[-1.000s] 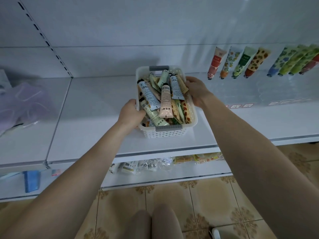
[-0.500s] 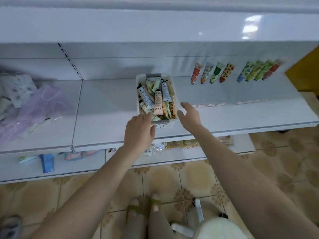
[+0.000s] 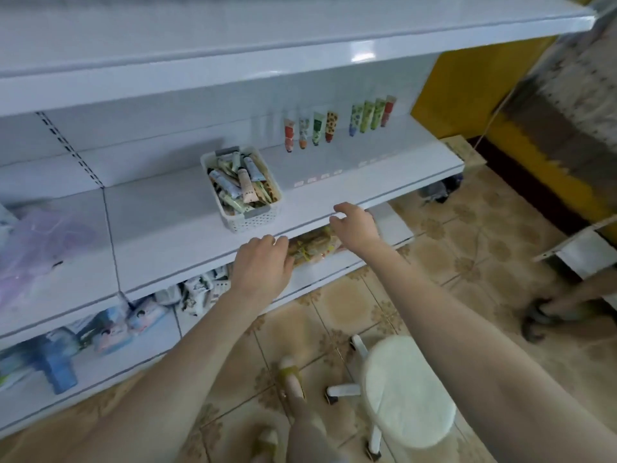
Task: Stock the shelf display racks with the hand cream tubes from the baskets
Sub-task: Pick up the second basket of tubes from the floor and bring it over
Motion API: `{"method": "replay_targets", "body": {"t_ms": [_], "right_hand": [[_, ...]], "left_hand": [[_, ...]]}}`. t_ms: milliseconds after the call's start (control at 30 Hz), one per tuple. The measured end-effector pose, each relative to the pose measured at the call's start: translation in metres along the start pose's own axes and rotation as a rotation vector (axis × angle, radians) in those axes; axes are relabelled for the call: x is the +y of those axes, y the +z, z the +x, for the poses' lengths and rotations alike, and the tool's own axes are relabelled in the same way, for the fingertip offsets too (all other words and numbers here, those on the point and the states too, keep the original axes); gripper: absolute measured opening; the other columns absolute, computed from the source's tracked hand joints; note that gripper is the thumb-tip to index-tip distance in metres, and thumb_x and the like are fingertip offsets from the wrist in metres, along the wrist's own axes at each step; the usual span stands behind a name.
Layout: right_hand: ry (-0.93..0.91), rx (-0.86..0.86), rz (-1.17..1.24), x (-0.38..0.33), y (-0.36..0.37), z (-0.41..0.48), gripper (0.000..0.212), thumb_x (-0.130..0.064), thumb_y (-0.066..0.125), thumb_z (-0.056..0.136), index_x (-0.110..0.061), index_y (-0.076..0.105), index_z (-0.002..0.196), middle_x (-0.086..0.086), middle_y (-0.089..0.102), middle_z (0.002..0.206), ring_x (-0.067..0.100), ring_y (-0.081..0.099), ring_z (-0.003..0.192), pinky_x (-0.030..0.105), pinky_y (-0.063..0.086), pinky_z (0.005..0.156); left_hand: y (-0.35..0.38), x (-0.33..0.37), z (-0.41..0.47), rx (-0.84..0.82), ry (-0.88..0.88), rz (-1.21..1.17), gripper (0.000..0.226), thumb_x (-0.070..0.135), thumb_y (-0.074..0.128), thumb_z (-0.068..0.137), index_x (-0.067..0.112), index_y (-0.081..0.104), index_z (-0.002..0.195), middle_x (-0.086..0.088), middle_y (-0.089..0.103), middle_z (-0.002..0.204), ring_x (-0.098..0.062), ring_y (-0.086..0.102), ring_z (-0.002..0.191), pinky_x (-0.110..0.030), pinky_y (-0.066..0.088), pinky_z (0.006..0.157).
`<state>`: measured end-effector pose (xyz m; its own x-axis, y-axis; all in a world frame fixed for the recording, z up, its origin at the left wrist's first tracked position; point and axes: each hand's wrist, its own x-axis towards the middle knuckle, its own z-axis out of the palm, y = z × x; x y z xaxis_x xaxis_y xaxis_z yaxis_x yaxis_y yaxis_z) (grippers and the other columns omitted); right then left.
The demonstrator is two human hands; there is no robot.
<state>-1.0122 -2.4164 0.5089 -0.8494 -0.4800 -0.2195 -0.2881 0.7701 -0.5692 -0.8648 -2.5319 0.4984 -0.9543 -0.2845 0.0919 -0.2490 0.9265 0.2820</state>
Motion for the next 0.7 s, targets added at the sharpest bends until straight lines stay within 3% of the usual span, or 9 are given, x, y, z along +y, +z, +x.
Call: {"method": "replay_targets", "body": {"t_ms": [133, 400, 700], "right_hand": [[0.062, 0.066, -0.031, 0.029, -0.019, -0.075, 0.036, -0.022, 0.044, 0.096, -0.003, 0.053, 0.125, 0.014, 0.058, 0.124, 0.032, 0.055, 0.112, 0.042, 0.047, 0.091], [0.358, 0.311, -0.089, 0.114, -0.071, -0.206, 0.034, -0.020, 0.044, 0.096, 0.000, 0.056, 0.120, 0.016, 0.061, 0.119, 0.031, 0.058, 0.107, 0.042, 0.049, 0.088], [0.752, 0.510, -0.087, 0.216, -0.121, -0.344, 0.035, -0.026, 0.046, 0.095, -0.002, 0.058, 0.118, 0.015, 0.060, 0.119, 0.030, 0.055, 0.110, 0.040, 0.047, 0.091]], "left_hand": [[-0.012, 0.034, -0.036, -0.074, 0.144, 0.038, 0.032, 0.030, 0.043, 0.095, 0.011, 0.056, 0.117, -0.009, 0.062, 0.109, -0.030, 0.056, 0.102, -0.035, 0.041, 0.081], [-0.012, 0.138, -0.057, -0.185, 0.520, 0.100, 0.027, 0.031, 0.039, 0.097, 0.012, 0.053, 0.110, -0.006, 0.061, 0.105, -0.026, 0.056, 0.098, -0.031, 0.031, 0.067], [0.019, 0.284, -0.090, -0.255, 0.902, 0.005, 0.022, 0.026, 0.040, 0.095, 0.012, 0.054, 0.105, -0.008, 0.059, 0.104, -0.029, 0.055, 0.102, -0.033, 0.039, 0.075]]}}
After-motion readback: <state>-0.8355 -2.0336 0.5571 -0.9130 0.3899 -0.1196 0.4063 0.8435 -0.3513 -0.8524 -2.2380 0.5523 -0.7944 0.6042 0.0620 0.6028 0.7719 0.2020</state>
